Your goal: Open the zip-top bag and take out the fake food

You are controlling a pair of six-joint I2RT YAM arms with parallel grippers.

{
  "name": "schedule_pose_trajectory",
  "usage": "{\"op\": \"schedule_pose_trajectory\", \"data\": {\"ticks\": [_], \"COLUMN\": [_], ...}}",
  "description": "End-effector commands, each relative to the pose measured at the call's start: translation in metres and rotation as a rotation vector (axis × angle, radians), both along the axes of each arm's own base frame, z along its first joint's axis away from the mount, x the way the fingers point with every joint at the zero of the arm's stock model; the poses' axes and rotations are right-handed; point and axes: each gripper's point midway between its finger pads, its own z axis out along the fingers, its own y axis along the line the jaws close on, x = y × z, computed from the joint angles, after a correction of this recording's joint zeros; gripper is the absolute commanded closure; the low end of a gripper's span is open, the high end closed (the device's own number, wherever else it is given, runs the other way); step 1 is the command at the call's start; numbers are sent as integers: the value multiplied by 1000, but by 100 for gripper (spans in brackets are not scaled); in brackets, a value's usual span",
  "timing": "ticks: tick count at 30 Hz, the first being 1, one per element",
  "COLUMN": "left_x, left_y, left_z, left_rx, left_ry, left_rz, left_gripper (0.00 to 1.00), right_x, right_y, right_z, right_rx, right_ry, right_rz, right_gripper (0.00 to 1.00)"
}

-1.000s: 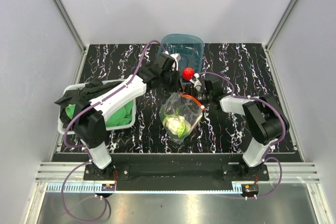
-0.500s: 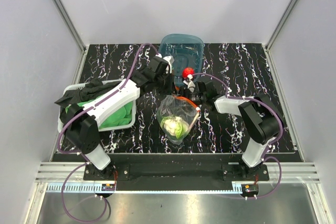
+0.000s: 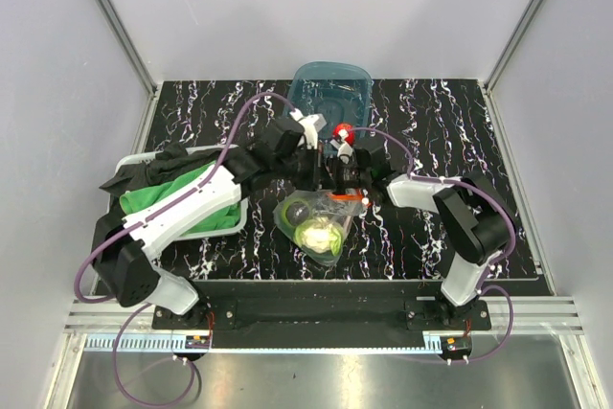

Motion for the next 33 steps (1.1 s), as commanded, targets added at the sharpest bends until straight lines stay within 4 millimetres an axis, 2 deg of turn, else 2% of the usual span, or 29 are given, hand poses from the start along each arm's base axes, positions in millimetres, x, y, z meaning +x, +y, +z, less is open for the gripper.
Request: {"op": "schedule_pose_trajectory", "data": {"ticks": [1,4,5,6,7,8,9,10,11,13,14,16,17,19,25,31,32,33], "left_x": [9,8,8,8,11,14,17,22,25,28,29,31,34,38,56,58,55,52], "left_y": [9,5,3,-1,-4,-6,-9,-13,-17,-25,-30,-37,-40,-43,-30,-13,-11,-7], "left_z": [25,30,32,30,37,38,34,42,36,43,37,40,35,37,30,23,26,21], "left_rx": [-78,-88,-91,-92,-104,-106,-98,-109,-100,-121,-118,-127,-121,-117,-62,-23,-26,-14], "left_ry": [-58,-74,-77,-63,-71,-75,-69,-84,-71,-65,-46,-44,-33,-49,-78,-85,-92,-83], "left_rz": [26,-9,-25,-35,-37,-38,-37,-37,-45,-55,-68,-82,-82,-84,-41,-3,1,2], "left_gripper": [100,100,100,100,100,100,100,100,100,100,100,100,100,100,100,100,100,100], "right_x": [4,-7,-15,-19,-22,-27,-28,-29,-29,-31,-32,-36,-38,-43,-56,-56,-54,-54], "right_y": [-2,-6,-6,-5,-5,-5,-4,-3,-2,4,7,12,13,13,7,4,3,-3], "right_z": [28,26,27,25,24,23,23,25,23,27,22,24,21,22,26,15,10,0], "right_rx": [-30,-47,-35,-31,-31,-30,-23,-1,8,44,44,57,57,78,99,47,28,-26], "right_ry": [-143,-140,-121,-107,-108,-95,-94,-108,-102,-91,-64,-63,-56,-55,-72,-33,-35,19], "right_rz": [4,50,92,117,142,162,173,182,182,197,208,238,246,265,302,294,284,263], "right_gripper": [98,90,83,79,75,67,63,59,54,50,44,39,36,27,7,3,3,2]}}
